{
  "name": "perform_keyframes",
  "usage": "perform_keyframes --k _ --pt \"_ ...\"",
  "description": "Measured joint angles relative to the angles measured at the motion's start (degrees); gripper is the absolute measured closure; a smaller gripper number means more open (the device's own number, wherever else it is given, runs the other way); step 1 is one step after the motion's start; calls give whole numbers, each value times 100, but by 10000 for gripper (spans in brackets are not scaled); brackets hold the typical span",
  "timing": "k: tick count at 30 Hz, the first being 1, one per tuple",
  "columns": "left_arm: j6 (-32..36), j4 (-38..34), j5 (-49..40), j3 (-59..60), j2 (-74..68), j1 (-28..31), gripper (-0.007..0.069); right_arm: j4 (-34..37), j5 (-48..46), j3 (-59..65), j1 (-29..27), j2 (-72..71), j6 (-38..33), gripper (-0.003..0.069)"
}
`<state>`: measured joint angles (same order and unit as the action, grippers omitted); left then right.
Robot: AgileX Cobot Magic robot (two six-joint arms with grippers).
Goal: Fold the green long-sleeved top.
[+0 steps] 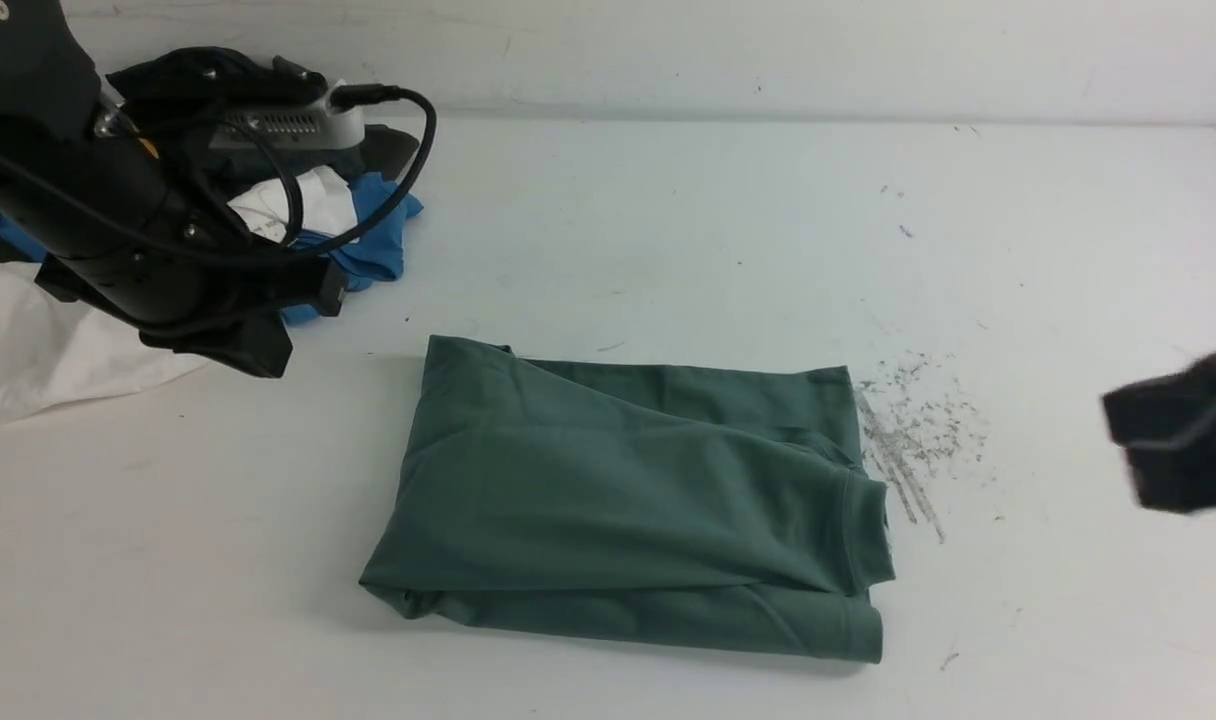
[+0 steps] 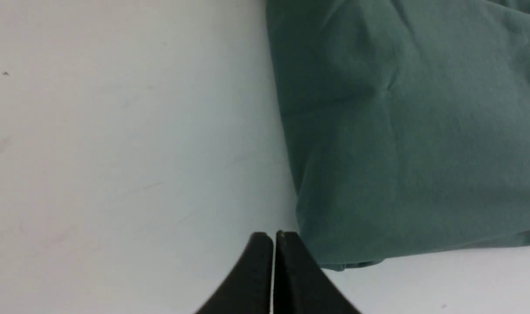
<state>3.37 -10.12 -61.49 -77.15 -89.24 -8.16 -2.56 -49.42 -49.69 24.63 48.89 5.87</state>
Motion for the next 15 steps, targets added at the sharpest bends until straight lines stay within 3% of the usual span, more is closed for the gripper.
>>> perform_keyframes --k 3,5,9,15 --pt "2 0 0 0 0 0 629 0 223 523 0 -928 0 673" --pt "8 -6 0 0 0 0 629 -4 983 1471 0 -2214 0 673" --pt "36 -6 0 0 0 0 629 -11 1992 2559 0 -3461 0 673" --pt "42 -6 0 0 0 0 629 -11 2206 3154 0 -4240 0 673"
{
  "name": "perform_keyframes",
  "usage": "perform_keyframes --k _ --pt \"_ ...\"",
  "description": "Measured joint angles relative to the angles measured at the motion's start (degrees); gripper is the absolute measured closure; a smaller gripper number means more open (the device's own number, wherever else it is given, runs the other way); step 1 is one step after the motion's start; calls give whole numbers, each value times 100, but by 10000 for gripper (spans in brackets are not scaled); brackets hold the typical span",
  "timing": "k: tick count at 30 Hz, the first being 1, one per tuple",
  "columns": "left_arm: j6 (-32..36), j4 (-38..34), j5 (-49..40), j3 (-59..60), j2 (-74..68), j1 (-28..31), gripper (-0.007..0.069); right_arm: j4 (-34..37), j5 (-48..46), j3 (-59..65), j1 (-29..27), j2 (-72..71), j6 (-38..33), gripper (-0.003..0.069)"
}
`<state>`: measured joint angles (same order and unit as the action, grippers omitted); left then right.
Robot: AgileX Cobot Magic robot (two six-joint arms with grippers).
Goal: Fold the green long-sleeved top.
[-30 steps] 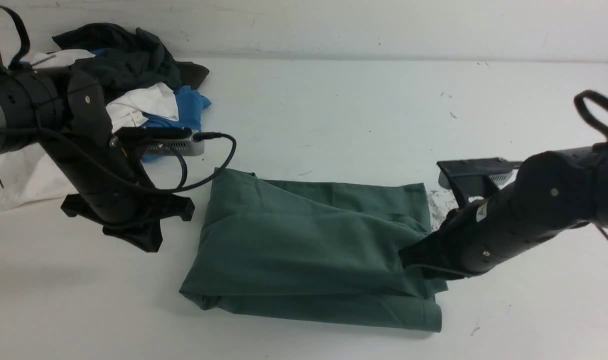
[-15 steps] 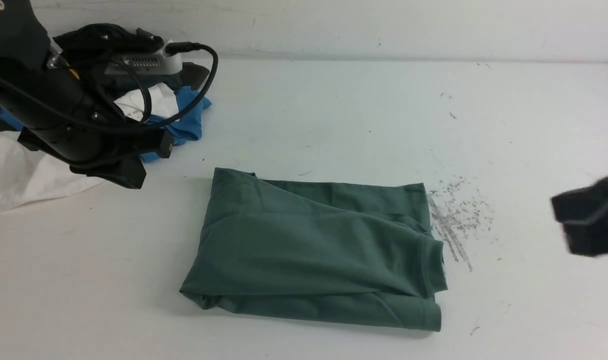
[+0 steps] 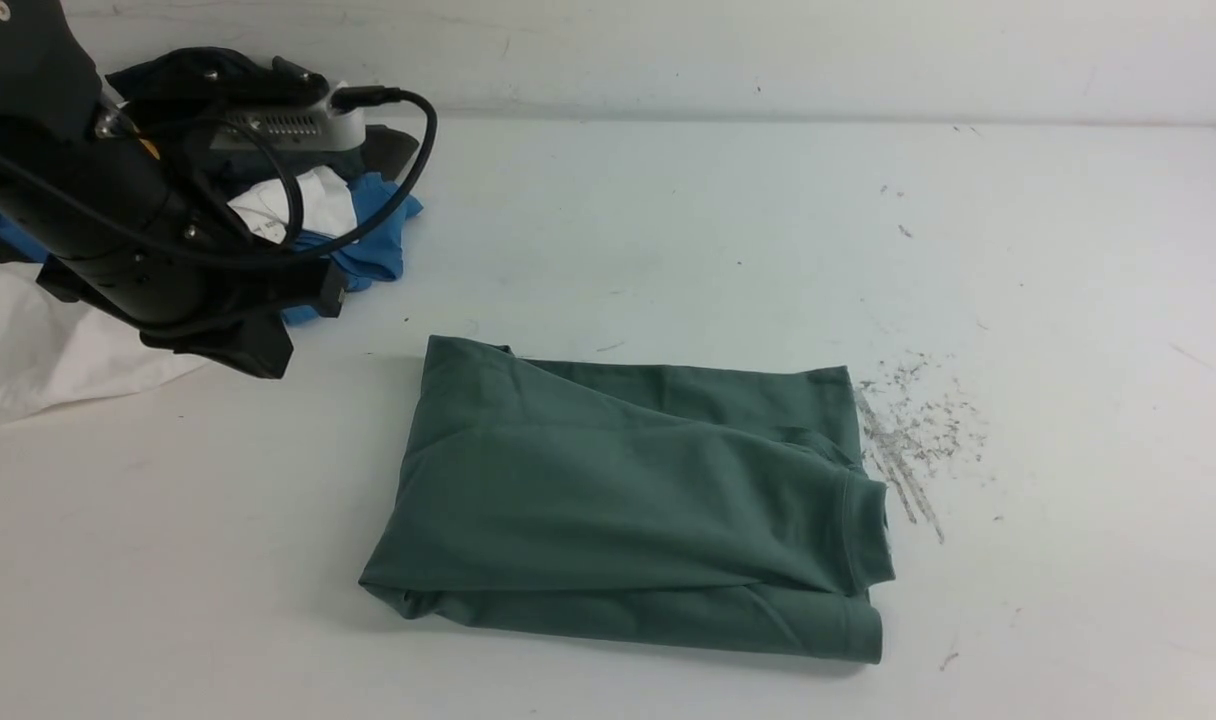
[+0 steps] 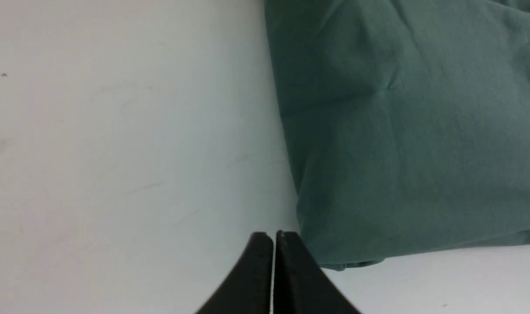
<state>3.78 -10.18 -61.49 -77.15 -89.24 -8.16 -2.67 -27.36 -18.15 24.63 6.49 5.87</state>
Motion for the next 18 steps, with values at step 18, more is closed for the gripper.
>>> perform_keyframes --k 18 --pt "27 0 -149 0 0 0 629 0 -144 104 0 -19 0 673"
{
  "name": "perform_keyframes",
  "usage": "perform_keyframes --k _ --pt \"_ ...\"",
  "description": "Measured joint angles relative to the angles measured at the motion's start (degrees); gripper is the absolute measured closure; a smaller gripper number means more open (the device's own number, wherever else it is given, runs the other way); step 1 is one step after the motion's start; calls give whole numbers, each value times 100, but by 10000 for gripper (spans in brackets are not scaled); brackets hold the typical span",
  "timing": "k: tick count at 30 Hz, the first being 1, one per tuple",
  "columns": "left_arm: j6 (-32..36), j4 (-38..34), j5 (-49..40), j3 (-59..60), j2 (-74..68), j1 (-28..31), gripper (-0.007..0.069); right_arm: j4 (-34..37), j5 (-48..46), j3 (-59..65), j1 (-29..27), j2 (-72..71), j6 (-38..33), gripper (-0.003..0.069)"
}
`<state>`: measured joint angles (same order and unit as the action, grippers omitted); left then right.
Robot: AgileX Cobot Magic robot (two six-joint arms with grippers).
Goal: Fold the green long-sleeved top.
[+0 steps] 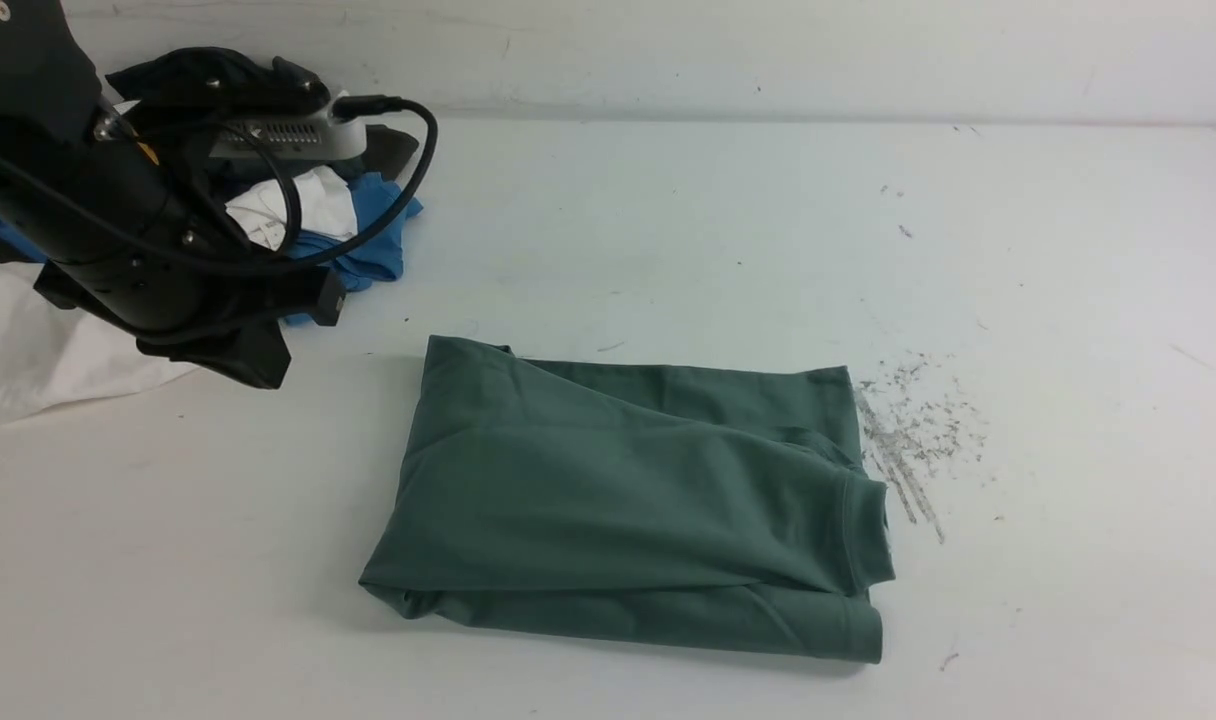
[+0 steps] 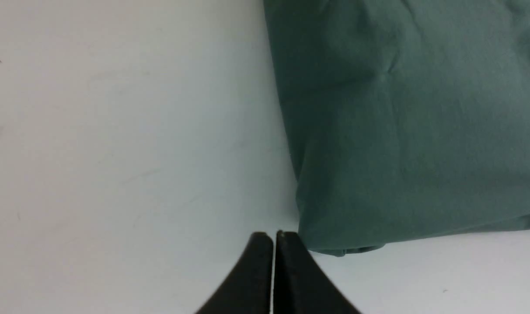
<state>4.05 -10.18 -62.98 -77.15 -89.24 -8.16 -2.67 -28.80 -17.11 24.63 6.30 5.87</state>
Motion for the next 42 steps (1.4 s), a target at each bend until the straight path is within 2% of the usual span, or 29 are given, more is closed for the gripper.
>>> perform_keyframes --k 7,11,15,17,24,31,36,40,42 --pt "0 0 -7 0 0 0 629 0 12 30 0 0 0 673" --pt "0 0 -6 0 0 0 629 -2 353 456 -95 -171 0 673" --pt "0 0 -13 0 0 0 629 -32 568 975 -480 -500 0 673" --pt "0 0 -13 0 0 0 629 -58 608 1407 -1005 -674 0 673" --pt "0 1 -33 0 0 0 629 -144 623 1815 -1981 -692 0 673" --pt "56 9 -456 0 362 0 629 -150 628 1814 -2055 -692 0 673" --pt "84 -35 -413 241 1041 0 629 -154 628 1814 -2055 -692 0 673" --pt "86 -81 -123 1047 1921 0 629 -154 629 1816 -2055 -692 0 673" --pt "55 -92 226 1782 2796 0 629 -154 634 1816 -2055 -692 0 673"
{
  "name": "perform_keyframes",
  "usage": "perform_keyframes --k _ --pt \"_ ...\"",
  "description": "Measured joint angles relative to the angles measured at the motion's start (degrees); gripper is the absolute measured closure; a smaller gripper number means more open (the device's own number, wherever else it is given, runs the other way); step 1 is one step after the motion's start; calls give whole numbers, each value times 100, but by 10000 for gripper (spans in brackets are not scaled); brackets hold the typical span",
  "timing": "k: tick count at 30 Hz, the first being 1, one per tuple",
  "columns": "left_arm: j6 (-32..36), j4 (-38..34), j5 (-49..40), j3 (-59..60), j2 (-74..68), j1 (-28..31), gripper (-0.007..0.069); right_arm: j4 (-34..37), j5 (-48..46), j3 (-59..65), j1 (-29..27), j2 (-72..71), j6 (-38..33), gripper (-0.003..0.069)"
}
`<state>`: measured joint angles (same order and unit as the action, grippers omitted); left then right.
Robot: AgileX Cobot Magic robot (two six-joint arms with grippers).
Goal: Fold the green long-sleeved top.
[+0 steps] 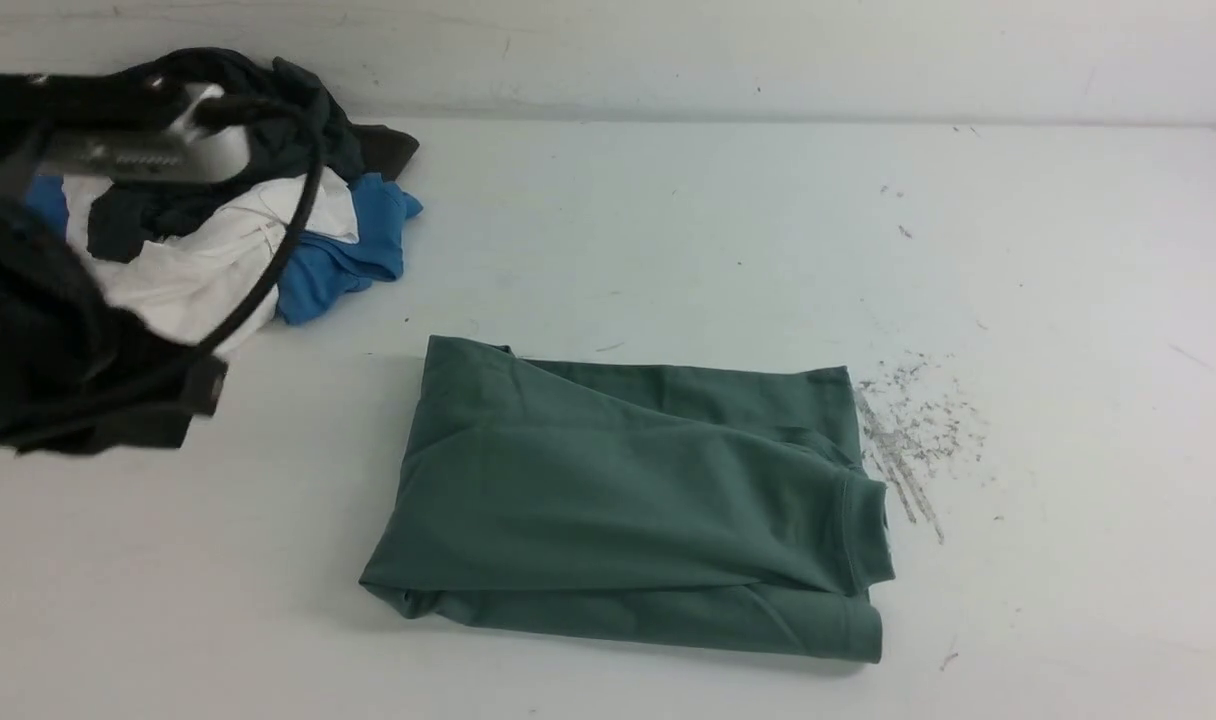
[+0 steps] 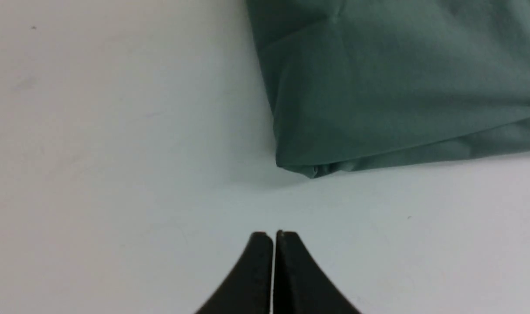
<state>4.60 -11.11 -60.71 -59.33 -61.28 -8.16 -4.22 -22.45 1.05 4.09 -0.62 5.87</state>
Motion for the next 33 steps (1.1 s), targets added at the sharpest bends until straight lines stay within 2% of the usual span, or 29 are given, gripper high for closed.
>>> perform_keyframes --k 5,6,10,16,19,27,33 --pt "-35 -139 1137 1577 1738 0 629 0 6 0 0 0 0 673" --pt "-35 -252 1722 2188 2514 0 629 0 6 0 0 0 0 673" --pt "-23 -394 2745 3478 3977 0 629 -1 6 0 0 0 0 673" --pt "-12 -428 3672 4422 5720 0 629 -1 6 0 0 0 0 673" --pt "-12 -477 3940 4601 6079 0 629 -1 6 0 0 0 0 673" --pt "-7 -510 3979 4706 6205 0 629 -1 6 0 0 0 0 673" --pt "230 -221 3975 4803 6205 0 629 -1 6 0 0 0 27 673"
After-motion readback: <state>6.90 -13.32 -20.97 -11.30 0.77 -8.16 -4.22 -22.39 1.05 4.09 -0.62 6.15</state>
